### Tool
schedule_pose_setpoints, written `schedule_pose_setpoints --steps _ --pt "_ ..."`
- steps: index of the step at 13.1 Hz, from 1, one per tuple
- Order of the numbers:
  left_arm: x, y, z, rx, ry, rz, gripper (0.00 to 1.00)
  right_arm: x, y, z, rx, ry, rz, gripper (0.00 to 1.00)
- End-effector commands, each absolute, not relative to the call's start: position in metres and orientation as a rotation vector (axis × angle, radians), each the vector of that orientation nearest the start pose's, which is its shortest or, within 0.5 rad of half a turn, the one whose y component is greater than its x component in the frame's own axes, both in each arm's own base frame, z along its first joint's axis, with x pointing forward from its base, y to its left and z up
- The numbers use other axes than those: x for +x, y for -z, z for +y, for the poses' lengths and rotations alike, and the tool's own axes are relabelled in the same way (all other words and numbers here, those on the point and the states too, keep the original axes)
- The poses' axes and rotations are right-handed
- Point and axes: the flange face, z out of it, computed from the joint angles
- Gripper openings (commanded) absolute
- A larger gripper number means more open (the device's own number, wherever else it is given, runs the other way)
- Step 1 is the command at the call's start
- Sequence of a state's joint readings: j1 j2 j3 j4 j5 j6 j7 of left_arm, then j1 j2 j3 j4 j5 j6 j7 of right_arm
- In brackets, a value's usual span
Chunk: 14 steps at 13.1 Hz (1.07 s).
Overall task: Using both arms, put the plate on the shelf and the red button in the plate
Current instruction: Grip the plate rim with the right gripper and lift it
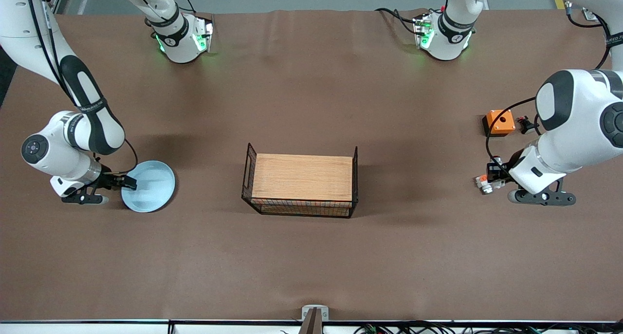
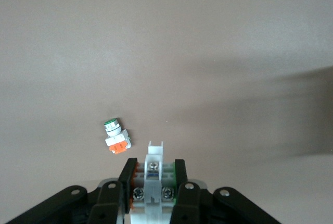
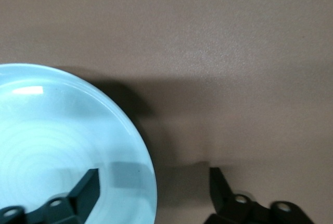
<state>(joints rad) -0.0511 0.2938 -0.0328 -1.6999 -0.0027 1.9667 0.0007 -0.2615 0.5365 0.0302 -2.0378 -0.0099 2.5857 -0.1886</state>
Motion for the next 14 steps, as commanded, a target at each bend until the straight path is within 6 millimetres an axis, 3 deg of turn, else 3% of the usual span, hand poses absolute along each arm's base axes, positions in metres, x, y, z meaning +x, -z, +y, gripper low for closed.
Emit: schedule_pose_setpoints --steps 1,4,5,9,10,12,14 --pt "0.641 -0.420 -0.053 -3.147 -0.061 0.107 0.16 0.577 -0.173 -0.139 -3.131 0.014 0.044 0.61" --pt "0.641 -0.415 -0.054 -3.147 -0.075 0.109 0.16 0.578 -0.174 -0.139 -3.131 0.014 0.047 0.10" --pt "0.641 -0.414 -0.054 -3.147 -0.078 0.109 0.16 0.578 -0.176 -0.139 -3.132 0.016 0.047 0.02" --pt "0.642 -0.408 -0.053 -3.146 -0.092 0.106 0.16 0.584 -0.189 -0.139 -3.126 0.052 0.082 0.00" --pt "0.642 -0.407 -0.053 -3.146 -0.095 0.106 0.16 0.587 -0.200 -0.142 -3.100 0.073 0.145 0.00" --pt "0.642 -0.407 -0.054 -3.146 -0.095 0.109 0.16 0.599 -0.230 -0.140 -3.018 0.017 0.238 0.00" --pt "0.642 -0.407 -0.054 -3.146 -0.095 0.109 0.16 0.610 -0.284 -0.137 -2.879 -0.123 0.327 0.00"
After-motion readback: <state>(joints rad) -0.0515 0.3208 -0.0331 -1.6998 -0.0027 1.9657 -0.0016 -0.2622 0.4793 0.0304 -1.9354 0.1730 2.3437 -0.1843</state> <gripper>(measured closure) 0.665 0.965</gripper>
